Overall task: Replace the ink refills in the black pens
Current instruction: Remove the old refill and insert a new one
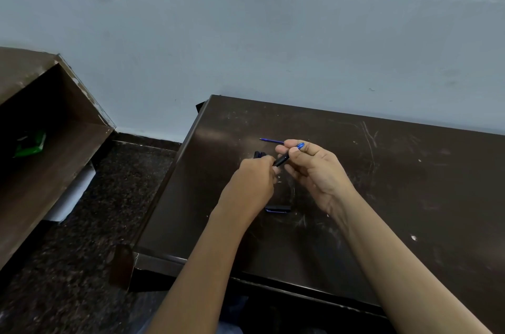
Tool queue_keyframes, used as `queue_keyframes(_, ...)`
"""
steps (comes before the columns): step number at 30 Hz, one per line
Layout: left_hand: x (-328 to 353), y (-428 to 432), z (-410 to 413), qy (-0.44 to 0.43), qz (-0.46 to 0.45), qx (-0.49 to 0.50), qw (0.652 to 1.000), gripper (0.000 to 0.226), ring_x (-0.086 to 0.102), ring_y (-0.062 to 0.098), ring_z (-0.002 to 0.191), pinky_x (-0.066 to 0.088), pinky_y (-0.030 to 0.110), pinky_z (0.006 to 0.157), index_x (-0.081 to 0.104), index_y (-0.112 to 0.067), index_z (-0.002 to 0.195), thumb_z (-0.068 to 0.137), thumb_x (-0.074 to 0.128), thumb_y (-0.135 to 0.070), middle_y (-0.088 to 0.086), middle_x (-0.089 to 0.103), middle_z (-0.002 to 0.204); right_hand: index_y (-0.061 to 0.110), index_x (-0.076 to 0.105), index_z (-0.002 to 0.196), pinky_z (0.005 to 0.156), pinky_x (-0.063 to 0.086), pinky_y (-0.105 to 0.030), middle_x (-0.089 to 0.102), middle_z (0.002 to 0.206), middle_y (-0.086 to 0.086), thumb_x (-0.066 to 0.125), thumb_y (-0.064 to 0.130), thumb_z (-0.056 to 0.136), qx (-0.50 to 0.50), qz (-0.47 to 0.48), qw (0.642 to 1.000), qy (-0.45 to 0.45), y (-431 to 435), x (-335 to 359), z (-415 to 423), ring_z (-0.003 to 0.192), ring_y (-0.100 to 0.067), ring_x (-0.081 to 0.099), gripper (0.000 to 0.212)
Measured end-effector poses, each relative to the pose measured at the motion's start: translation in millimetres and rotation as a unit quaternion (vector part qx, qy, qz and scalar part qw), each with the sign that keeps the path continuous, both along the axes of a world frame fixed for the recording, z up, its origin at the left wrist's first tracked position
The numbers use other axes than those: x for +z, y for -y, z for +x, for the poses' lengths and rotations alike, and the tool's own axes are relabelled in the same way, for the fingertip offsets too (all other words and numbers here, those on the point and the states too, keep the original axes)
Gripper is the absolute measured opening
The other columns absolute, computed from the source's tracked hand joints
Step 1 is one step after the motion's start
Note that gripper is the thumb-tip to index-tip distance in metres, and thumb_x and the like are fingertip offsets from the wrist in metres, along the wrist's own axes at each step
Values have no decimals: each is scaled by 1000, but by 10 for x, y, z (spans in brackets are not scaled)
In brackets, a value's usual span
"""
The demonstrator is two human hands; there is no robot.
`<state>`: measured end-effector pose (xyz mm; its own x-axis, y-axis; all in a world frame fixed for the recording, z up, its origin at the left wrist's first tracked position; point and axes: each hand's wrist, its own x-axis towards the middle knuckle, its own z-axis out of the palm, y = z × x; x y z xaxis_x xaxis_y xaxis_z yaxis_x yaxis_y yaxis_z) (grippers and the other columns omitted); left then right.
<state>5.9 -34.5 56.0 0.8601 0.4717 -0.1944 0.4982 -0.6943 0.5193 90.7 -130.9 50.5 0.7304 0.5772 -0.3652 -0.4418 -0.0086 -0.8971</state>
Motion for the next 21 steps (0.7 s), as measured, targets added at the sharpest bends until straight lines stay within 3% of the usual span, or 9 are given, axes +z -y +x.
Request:
queue_keyframes(2, 1, -17, -25, 27, -8, 16, 999, 22, 62, 15, 92, 49, 27, 82, 61, -11, 111, 95, 47, -13, 6, 67, 102, 11, 70, 96, 77, 50, -26, 74, 102, -7, 58, 8, 92, -4, -21, 1000, 14, 12, -7, -3, 84, -14, 65, 13)
queue_keyframes(6, -3, -30, -66, 92, 4, 35, 995, 20, 56, 8, 74, 36, 15, 59, 66, -14, 105, 94, 50, -19, 2, 66, 88, 17, 76, 71, 64, 45, -22, 73, 87, -7, 68, 16, 86, -18, -39, 998, 39, 7, -14, -8, 77, -12, 59, 17)
queue_keyframes(10, -3, -50, -71, 94, 19, 36, 995, 21, 54, 10, 75, 32, 16, 58, 65, -14, 108, 95, 51, -21, 3, 62, 88, 4, 73, 83, 46, 42, -13, 68, 61, 1, 68, 13, 86, -20, -36, 997, 62, 19, -10, -16, 46, 0, 54, 11)
queue_keyframes(13, -6, -46, -92, 88, 35, 40, 995, 20, 54, 12, 73, 31, 18, 55, 64, -14, 107, 95, 50, -22, 3, 60, 85, 6, 75, 87, 52, 43, -16, 69, 70, -2, 71, 18, 83, 8, -62, 994, 86, 34, -57, 26, 52, -2, 53, 13)
queue_keyframes(16, -7, -41, -110, 64, 69, 57, 994, 15, 49, 13, 69, 31, 21, 54, 61, -14, 103, 95, 49, -19, 1, 56, 81, 12, 72, 92, 64, 51, -20, 72, 77, -1, 77, 18, 77, 44, -134, 980, 142, 55, -184, 48, 66, -9, 64, 17)
queue_keyframes(18, -11, -57, -115, 58, 93, 72, 991, 15, 46, 13, 67, 32, 23, 56, 60, -15, 105, 96, 48, -18, -1, 53, 79, 17, 68, 97, 77, 53, -28, 72, 84, 0, 80, 19, 72, 105, -255, 926, 257, 77, -334, 28, 82, -14, 67, 28)
queue_keyframes(21, -19, -71, -125, 57, 100, 73, 991, 19, 46, 13, 67, 33, 25, 58, 59, -14, 107, 98, 45, -22, -1, 51, 78, 23, 64, 110, 90, 50, -39, 63, 107, 0, 77, 25, 73, 247, -384, 798, 393, 84, -527, -79, 103, -19, 59, 39)
